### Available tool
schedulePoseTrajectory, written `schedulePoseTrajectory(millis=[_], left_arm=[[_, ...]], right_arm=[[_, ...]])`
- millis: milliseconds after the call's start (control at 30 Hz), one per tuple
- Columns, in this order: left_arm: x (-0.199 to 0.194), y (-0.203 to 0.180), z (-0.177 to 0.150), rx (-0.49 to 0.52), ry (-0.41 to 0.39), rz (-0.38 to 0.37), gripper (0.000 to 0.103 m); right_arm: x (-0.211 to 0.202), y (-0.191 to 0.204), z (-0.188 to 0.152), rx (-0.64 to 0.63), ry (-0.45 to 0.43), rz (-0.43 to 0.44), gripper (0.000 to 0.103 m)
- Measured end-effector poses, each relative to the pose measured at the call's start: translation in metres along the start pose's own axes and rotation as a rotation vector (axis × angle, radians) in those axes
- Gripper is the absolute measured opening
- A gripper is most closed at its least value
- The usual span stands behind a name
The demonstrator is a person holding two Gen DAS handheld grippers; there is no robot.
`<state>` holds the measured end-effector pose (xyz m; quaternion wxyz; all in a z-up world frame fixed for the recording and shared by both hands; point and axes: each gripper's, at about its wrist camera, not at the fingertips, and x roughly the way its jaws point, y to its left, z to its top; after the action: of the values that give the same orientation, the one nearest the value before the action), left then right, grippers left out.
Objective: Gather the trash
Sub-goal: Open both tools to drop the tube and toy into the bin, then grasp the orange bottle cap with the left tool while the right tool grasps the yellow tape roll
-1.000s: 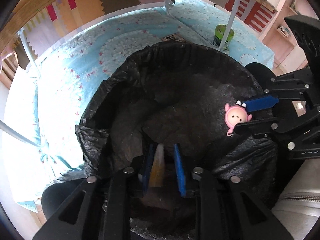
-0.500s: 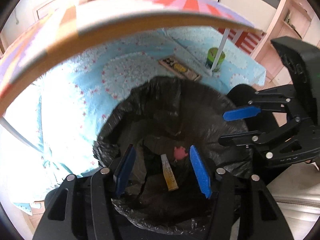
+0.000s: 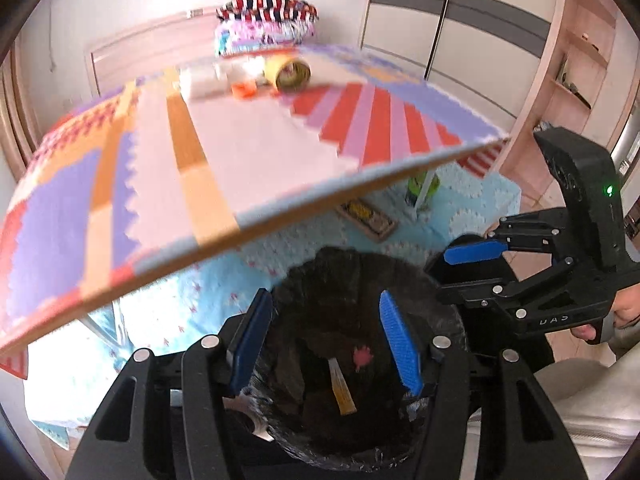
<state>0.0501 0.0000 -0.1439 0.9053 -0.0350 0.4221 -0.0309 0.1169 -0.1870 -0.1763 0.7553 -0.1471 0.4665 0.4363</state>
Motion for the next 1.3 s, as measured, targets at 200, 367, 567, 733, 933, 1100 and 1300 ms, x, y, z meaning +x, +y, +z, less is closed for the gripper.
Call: schedulePoseTrajectory(millis=[200,367,567,733,933,1100,1300], left_arm=[[-0.019,0.004,0.018,0.026,-0.061,0.024,0.054],[-0.032,0.005,0.038,0.051,-0.103,0.036,0.054],[-0.028,0.012,0.067,0.066,-0.131,0.050,0.054],[-0.018,0.021,0.089,0.070,-0.138,0.054,0.054],[0.001,0.038,0.116,0.052,-0.141,0.057,0.054],[0.018,0.049,0.133,0.045,-0.130,0.056,0.054],[0.044,0.064,0.151,0.048,-0.100,0.055,0.054]], right_arm=[[-0.029,0.001,0.014,-0.031,-0.073,-0.019,0.050],[-0.048,-0.003,0.031,-0.040,-0.131,-0.020,0.052],[-0.057,-0.010,0.055,-0.043,-0.183,-0.021,0.055],[-0.058,-0.017,0.074,-0.049,-0.208,-0.029,0.058],[-0.057,-0.025,0.104,-0.050,-0.245,-0.039,0.063],[-0.053,-0.031,0.126,-0.048,-0.270,-0.054,0.064],[-0.046,-0.039,0.150,-0.040,-0.290,-0.053,0.067]])
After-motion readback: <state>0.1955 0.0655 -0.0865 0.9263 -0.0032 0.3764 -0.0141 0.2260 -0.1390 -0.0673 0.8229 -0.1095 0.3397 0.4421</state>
